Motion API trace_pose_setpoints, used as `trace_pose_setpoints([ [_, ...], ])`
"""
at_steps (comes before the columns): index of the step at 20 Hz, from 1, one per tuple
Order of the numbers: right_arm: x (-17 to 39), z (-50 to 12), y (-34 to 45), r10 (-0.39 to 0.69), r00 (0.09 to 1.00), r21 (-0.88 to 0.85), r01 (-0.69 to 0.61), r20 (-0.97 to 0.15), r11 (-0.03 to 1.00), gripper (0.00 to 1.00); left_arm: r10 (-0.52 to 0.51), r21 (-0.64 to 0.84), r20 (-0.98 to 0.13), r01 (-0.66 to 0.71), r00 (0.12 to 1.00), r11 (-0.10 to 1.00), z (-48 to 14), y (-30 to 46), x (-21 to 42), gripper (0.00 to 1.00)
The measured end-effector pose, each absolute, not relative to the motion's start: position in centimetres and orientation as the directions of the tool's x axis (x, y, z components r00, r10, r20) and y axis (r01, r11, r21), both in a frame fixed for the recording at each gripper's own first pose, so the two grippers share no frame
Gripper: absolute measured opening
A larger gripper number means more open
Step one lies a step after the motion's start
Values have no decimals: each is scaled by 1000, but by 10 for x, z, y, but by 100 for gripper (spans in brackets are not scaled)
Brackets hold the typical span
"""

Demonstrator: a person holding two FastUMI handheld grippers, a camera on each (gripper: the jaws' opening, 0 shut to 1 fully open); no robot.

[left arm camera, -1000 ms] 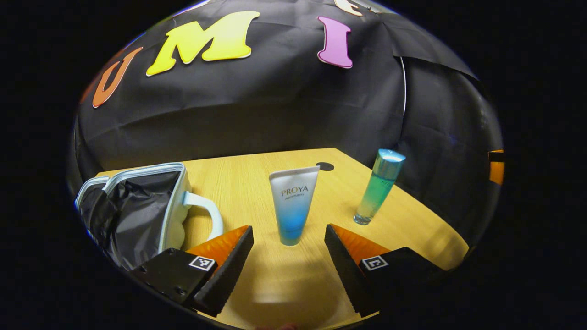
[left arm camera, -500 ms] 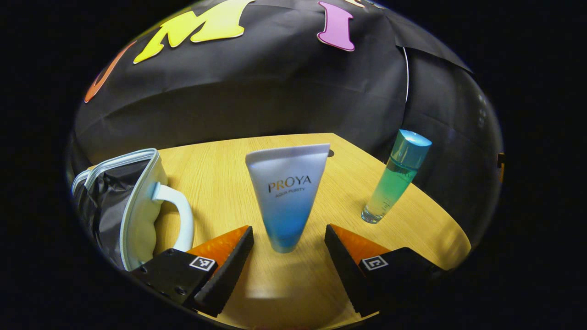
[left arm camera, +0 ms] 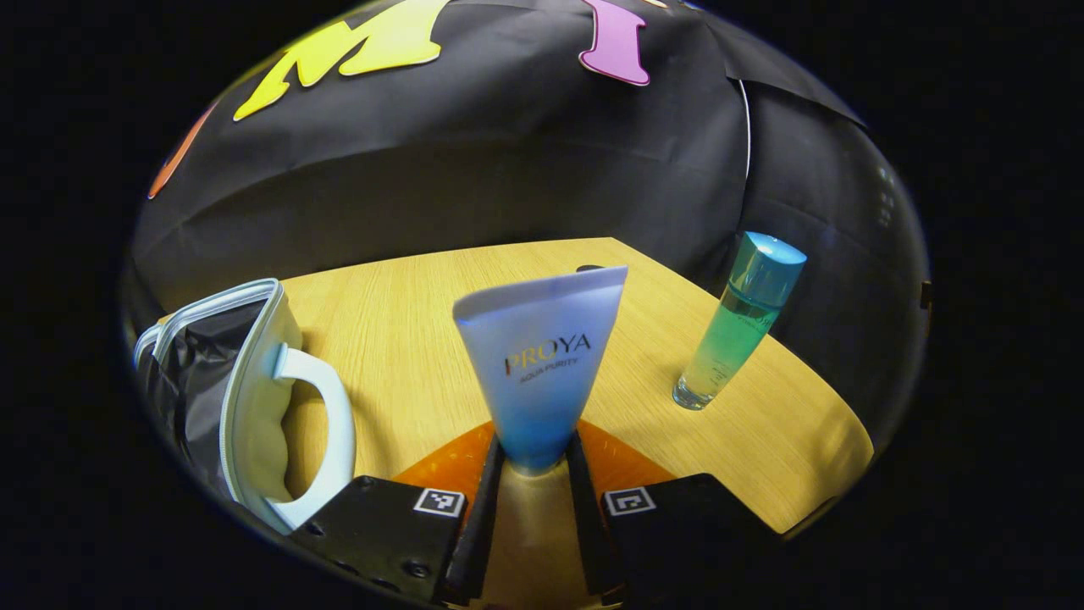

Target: First open the suitcase, pack the skin care products into it, and then close the suitcase.

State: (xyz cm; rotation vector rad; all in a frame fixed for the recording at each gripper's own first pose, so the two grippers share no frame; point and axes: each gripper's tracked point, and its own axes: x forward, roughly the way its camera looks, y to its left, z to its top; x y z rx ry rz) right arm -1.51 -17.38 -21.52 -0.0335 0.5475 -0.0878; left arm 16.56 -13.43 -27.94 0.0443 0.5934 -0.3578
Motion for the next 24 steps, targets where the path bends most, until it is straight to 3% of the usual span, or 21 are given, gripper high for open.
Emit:
trace_pose_setpoints([
  [1,-14,-217,-172,-88,852,-58,68,-516,996,80,-319,-64,-556,342,768,937,-279,-133,164,45],
  [4,2,-225,-163,-72,866,-94,29,-494,995,80,-338,-96,-555,346,760,933,-277,-134,159,40],
  [5,10,-232,-156,-56,868,-95,10,-493,995,80,-343,-108,-549,343,762,933,-276,-134,158,47],
  [6,17,-236,-148,-35,869,-87,-10,-493,996,80,-350,-123,-543,341,763,932,-272,-134,157,39],
  [14,76,-292,-89,104,835,3,-122,-541,993,80,-361,-154,-514,330,778,931,-216,-110,117,37],
  [24,146,-349,-55,162,806,130,-107,-569,986,80,-197,-152,-561,134,804,979,-156,-21,49,37],
])
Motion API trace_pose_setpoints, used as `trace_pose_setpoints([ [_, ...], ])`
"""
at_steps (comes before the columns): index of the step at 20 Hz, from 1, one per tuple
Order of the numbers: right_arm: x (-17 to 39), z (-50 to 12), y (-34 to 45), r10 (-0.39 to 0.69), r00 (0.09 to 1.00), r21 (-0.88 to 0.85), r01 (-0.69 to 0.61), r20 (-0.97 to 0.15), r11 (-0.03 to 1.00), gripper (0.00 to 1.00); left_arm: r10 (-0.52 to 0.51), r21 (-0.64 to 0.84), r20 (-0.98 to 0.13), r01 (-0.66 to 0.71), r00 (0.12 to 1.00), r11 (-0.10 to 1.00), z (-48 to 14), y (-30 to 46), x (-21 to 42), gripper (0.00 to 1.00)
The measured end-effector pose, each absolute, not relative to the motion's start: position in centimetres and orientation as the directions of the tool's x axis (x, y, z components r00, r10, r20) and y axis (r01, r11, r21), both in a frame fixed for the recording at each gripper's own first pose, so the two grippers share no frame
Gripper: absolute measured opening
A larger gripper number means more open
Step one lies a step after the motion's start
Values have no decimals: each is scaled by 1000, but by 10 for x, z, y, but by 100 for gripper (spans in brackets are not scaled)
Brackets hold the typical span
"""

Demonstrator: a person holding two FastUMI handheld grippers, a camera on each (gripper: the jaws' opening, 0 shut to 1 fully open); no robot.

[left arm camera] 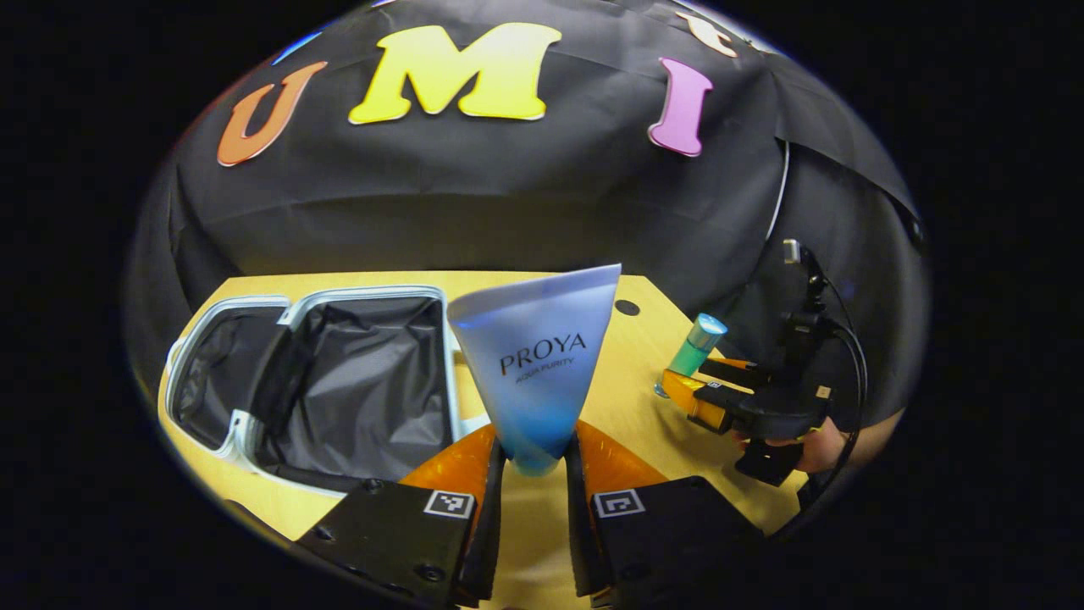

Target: First open the suitcase, pack the skin care products into it, and then close the suitcase.

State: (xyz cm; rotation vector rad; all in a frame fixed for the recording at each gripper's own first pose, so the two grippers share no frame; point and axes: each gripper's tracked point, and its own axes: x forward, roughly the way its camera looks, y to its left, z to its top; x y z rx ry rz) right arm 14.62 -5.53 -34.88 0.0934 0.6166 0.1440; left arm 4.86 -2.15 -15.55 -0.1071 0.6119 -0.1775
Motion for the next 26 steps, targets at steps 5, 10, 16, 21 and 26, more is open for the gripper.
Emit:
trace_pose_setpoints([
  [5,158,-365,-52,161,781,133,-100,-604,986,60,-119,-149,-583,38,803,988,-150,24,32,37],
  [10,158,-364,-40,185,755,129,-133,-629,983,34,-94,-161,-610,-6,787,987,-149,65,31,37],
  [16,132,-324,-22,250,734,163,-190,-631,968,32,-170,-229,-671,16,722,973,-157,103,57,37],
  [21,87,-264,8,386,693,281,-266,-609,922,32,-331,-387,-773,10,541,922,-191,113,73,37],
  [26,46,-219,28,470,654,383,-284,-593,879,32,-319,-342,-900,-27,298,939,-248,145,74,37],
])
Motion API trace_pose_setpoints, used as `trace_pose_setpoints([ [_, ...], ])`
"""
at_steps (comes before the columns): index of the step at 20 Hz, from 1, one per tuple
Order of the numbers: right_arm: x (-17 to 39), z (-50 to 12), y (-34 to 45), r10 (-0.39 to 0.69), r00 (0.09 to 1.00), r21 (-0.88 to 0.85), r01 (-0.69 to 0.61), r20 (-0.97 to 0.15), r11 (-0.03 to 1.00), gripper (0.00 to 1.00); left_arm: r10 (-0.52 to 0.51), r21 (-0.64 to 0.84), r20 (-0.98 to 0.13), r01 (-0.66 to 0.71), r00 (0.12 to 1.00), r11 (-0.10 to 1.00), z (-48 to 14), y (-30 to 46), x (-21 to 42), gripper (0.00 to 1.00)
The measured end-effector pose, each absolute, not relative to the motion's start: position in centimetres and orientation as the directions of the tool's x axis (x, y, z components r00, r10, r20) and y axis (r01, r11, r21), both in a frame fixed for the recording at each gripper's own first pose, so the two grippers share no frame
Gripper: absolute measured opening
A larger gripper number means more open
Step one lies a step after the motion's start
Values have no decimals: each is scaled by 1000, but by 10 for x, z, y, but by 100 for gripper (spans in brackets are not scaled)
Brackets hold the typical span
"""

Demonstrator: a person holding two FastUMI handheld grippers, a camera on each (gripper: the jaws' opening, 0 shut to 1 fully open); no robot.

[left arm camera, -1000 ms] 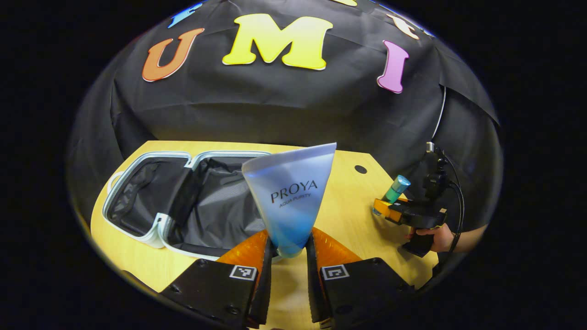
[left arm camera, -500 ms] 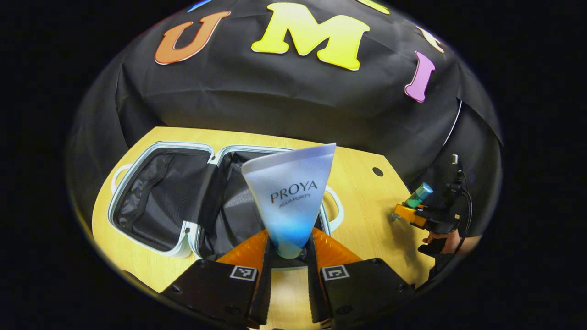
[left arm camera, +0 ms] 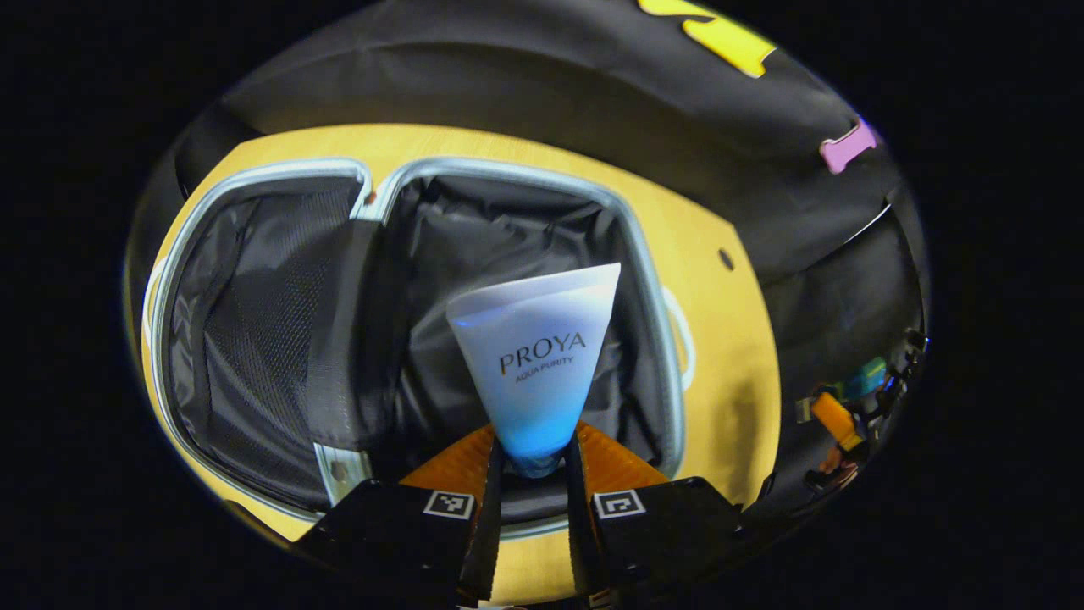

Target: First open the suitcase, pack the skin care products into it, and then close the suitcase.

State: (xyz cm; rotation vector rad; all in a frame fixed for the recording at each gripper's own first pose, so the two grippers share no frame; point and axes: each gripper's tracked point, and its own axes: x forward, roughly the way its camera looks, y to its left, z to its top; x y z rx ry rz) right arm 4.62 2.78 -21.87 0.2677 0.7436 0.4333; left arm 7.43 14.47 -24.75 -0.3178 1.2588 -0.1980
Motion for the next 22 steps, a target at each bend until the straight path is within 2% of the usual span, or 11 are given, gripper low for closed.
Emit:
trace_pose_setpoints([
  [5,19,-180,49,513,643,421,-308,-568,853,32,-281,-282,-953,1,112,959,-280,158,76,37],
  [8,9,-167,62,525,637,402,-344,-564,849,31,-292,-293,-955,-27,45,956,-282,158,80,37],
  [11,-4,-156,76,543,619,387,-381,-568,840,32,-288,-288,-958,-70,7,955,-289,159,85,44],
  [12,-6,-154,79,546,612,386,-386,-572,838,31,-284,-284,-959,-68,6,956,-290,159,85,39],
  [13,-9,-154,82,549,605,387,-390,-576,836,31,-284,-284,-959,-57,8,957,-290,159,86,46],
  [14,-10,-153,87,554,595,388,-396,-582,832,31,-288,-288,-958,-48,11,956,-289,158,85,41],
  [17,-7,-157,104,567,552,379,-425,-611,822,29,-327,-330,-944,-89,46,940,-283,150,85,46],
  [19,-1,-158,125,585,501,373,-463,-637,804,32,-348,-357,-933,-116,86,927,-273,144,84,71],
  [20,6,-158,139,598,475,384,-476,-646,792,29,-364,-377,-924,-129,118,917,-267,141,83,82],
  [21,12,-158,156,616,445,403,-485,-651,776,32,-402,-423,-904,-156,148,893,-260,134,79,78],
  [22,18,-158,174,638,403,430,-496,-656,754,32,-446,-477,-876,-195,186,857,-248,131,77,85],
])
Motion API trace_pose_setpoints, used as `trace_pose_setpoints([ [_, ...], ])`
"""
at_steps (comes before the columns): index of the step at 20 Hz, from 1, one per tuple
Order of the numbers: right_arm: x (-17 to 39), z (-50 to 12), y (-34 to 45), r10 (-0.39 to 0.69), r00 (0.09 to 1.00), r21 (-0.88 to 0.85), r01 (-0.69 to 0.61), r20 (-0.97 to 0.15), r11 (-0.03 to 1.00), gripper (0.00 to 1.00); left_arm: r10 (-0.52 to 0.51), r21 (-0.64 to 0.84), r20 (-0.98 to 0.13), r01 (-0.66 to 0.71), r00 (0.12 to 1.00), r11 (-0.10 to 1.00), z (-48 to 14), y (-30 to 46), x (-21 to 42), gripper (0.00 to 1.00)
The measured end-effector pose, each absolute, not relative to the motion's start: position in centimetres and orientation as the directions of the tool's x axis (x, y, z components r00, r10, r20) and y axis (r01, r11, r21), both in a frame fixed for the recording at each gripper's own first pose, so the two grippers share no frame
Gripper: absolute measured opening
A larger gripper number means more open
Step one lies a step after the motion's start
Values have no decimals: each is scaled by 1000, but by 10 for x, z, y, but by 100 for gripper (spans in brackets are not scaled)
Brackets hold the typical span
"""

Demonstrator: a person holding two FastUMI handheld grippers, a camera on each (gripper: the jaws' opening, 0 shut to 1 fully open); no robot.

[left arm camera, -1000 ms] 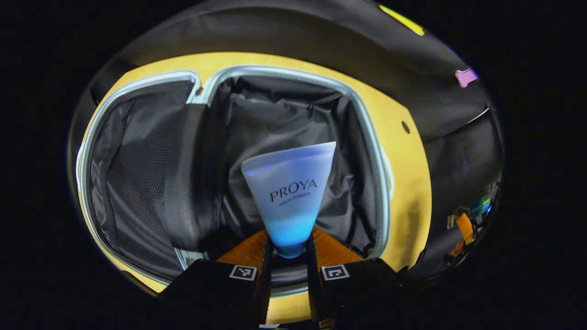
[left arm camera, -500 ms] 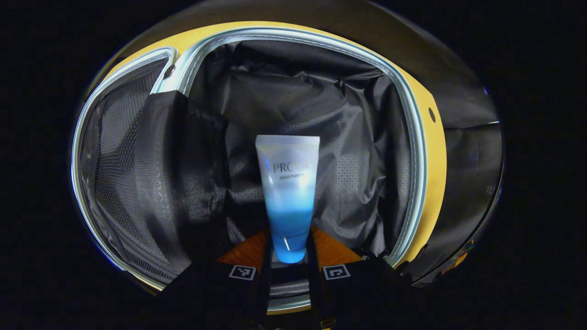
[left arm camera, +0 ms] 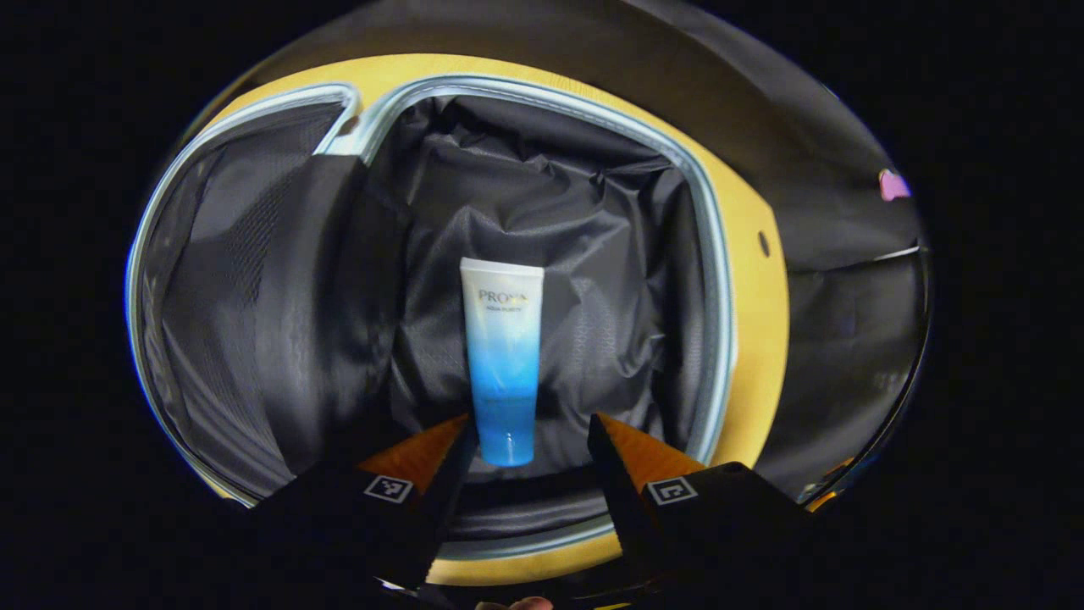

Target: First open the suitcase, pack the skin care products into it, and then close the suitcase.

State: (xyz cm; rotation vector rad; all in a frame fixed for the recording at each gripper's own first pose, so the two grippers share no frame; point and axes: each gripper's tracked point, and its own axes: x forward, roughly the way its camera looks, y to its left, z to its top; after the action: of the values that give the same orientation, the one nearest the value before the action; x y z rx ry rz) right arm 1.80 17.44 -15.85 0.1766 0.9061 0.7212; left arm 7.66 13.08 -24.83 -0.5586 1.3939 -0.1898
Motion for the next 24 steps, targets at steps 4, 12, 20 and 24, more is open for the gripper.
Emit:
trace_pose_setpoints([
  [4,45,-183,244,658,243,508,-469,-713,723,32,-491,-629,-734,-198,470,752,-176,144,70,89],
  [12,69,-290,314,487,-4,469,-272,-874,840,32,-150,-543,-513,-184,845,819,-61,241,9,100],
  [20,89,-344,328,348,-57,353,-143,-936,925,32,-1,-459,-602,-345,798,819,-61,277,-97,96],
  [24,91,-357,327,292,-68,297,-79,-954,952,31,-2,-516,-600,-385,800,765,-46,288,-115,96],
])
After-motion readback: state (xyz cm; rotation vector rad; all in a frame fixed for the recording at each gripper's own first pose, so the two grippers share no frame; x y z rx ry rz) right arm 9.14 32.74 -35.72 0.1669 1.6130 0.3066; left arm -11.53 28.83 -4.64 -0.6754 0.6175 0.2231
